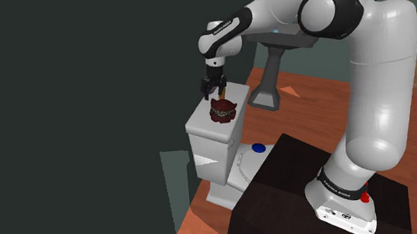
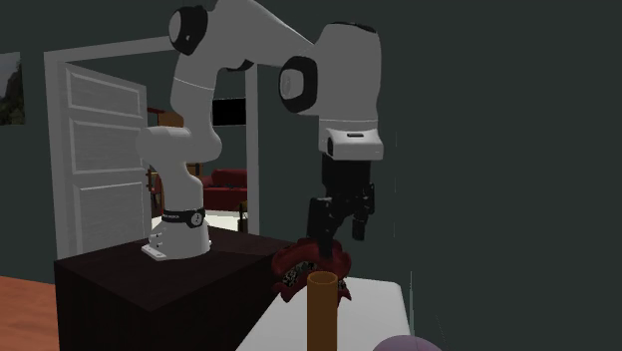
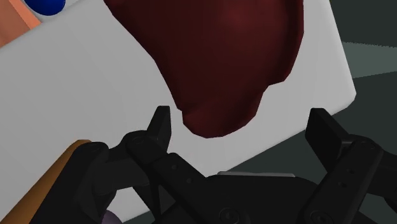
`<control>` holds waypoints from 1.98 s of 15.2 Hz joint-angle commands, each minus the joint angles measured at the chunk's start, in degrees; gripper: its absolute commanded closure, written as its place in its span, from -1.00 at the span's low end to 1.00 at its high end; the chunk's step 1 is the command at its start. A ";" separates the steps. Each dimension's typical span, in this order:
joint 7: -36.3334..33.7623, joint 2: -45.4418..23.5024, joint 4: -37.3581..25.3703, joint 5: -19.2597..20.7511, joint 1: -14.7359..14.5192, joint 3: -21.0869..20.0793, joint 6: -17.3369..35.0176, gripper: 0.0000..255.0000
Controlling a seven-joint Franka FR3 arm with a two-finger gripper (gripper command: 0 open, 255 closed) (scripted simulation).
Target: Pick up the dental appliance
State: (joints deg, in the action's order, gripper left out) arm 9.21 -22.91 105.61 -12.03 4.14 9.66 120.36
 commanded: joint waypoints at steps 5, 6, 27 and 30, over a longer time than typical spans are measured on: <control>0.68 -2.14 0.73 -0.66 0.18 -0.27 2.81 -1.00; 0.72 -2.13 0.75 -0.66 0.21 -0.26 2.82 1.00; -0.91 2.76 -1.89 0.90 -0.13 0.37 -4.52 1.00; -1.29 3.77 -2.84 1.24 -0.18 0.48 -6.45 1.00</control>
State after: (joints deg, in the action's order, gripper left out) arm 8.08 -19.43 103.33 -10.90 3.97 10.11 114.73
